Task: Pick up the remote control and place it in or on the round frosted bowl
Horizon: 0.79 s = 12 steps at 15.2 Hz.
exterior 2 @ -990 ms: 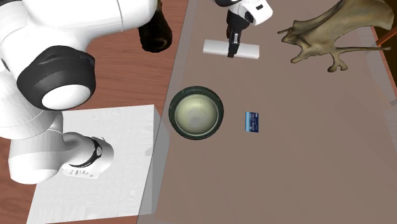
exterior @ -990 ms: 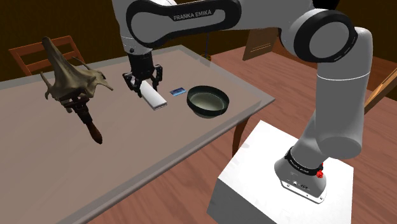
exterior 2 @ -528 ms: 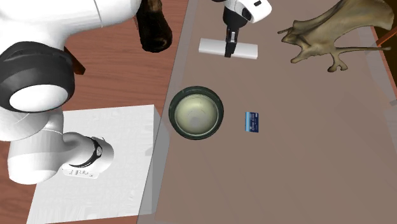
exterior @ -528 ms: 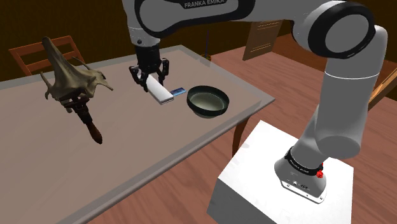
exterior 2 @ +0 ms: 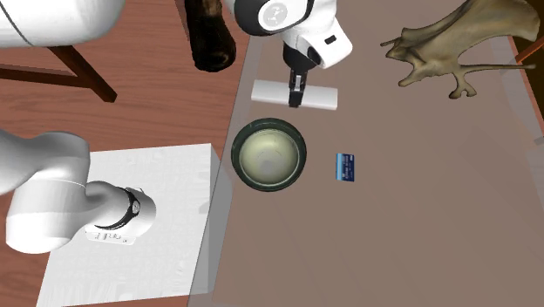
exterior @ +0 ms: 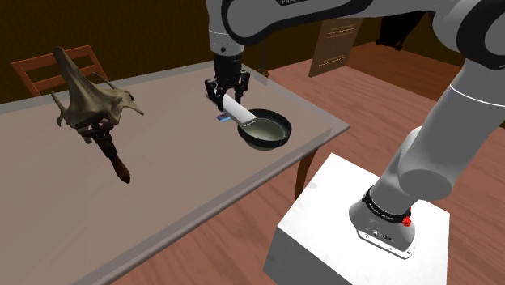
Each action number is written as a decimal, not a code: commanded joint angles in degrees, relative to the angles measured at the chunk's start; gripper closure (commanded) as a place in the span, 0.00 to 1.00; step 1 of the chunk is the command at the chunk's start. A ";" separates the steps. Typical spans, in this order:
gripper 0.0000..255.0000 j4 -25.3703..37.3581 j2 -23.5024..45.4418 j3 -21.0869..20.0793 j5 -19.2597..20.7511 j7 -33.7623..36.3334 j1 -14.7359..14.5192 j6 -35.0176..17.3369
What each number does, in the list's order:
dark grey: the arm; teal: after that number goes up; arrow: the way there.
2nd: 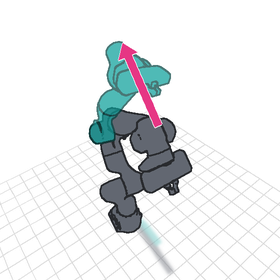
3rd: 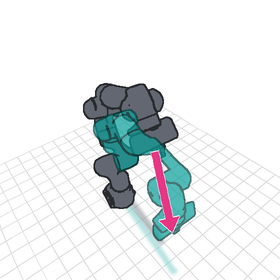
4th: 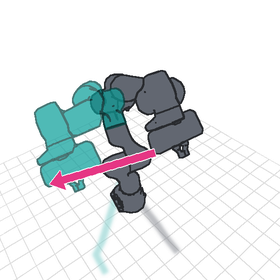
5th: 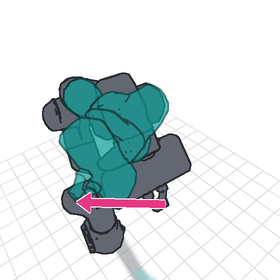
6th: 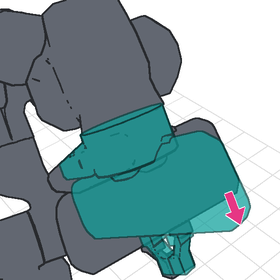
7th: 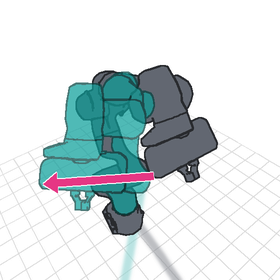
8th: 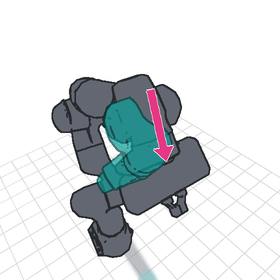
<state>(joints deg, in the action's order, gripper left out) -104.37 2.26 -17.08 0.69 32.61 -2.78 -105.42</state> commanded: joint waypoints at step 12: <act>1.00 -20.91 -17.09 6.02 -3.50 -11.82 4.24 -4.19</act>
<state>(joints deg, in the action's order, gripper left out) -124.56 -14.82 -11.12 -2.80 20.94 1.42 -108.89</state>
